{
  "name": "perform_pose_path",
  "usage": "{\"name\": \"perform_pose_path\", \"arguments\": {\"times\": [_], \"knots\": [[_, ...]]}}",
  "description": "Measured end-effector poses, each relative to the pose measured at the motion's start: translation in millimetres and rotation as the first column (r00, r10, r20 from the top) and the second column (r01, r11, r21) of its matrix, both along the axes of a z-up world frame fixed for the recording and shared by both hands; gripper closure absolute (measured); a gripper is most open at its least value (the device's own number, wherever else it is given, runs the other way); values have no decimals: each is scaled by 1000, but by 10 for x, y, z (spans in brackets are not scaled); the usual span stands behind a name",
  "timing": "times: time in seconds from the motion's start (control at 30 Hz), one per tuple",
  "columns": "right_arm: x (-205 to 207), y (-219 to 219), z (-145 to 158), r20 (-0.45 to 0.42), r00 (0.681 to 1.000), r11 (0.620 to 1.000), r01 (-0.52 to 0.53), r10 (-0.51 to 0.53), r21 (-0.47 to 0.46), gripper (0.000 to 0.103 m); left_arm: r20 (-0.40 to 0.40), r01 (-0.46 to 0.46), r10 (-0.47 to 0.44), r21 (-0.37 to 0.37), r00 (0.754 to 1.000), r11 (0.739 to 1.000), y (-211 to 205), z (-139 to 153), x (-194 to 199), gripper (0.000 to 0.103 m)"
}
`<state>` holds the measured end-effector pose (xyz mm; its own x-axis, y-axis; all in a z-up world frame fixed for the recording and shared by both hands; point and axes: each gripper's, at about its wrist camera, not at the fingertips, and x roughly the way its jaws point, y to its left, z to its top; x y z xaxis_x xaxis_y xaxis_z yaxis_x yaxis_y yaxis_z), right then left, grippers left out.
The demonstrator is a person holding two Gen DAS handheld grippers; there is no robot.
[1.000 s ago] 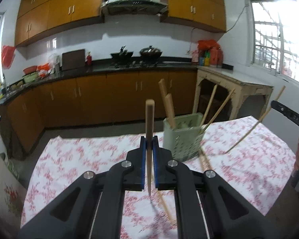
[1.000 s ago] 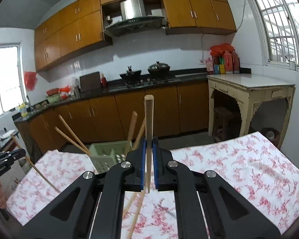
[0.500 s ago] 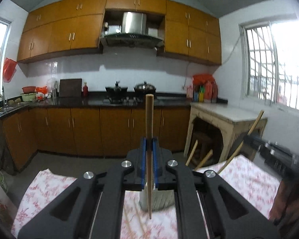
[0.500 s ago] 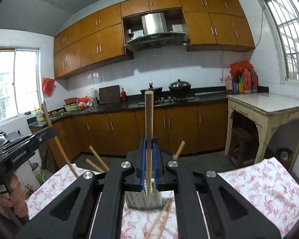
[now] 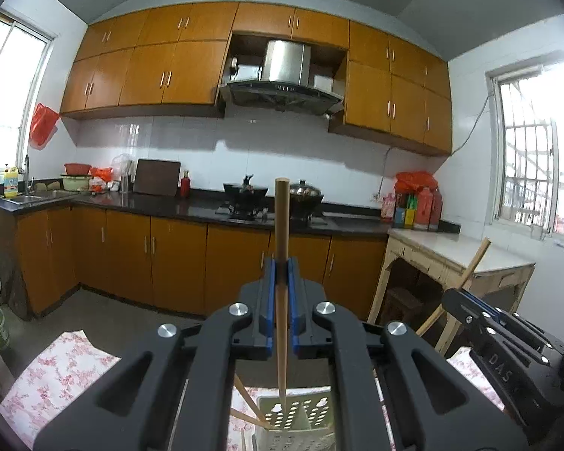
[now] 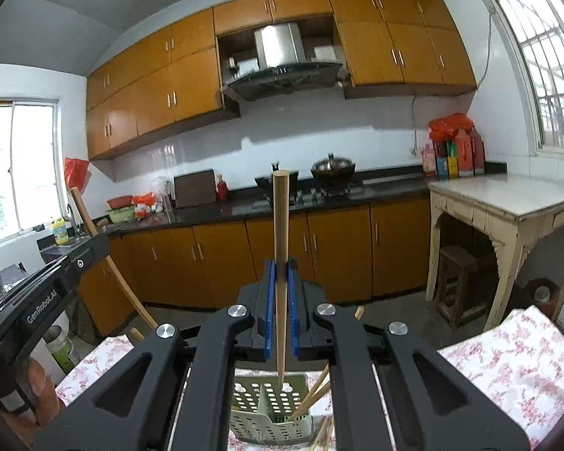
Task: Organize utensils
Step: 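Lower the left chopstick into the green holder and open while the right tool does likewise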
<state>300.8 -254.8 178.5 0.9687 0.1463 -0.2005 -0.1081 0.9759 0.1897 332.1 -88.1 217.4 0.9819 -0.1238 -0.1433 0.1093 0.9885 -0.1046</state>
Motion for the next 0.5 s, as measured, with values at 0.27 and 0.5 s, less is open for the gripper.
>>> {"name": "perform_pose_path", "arguments": {"times": [0.27,0.5], "knots": [[150,30,-283,-88,996,1000,-18,20,15,96,-53,3,-3,-3,999,1000,37,-275,247,96],[230,114,-375,-147,988,999,-36,39,21,96,-98,-2,4,18,995,1000,46,-464,407,95]]}}
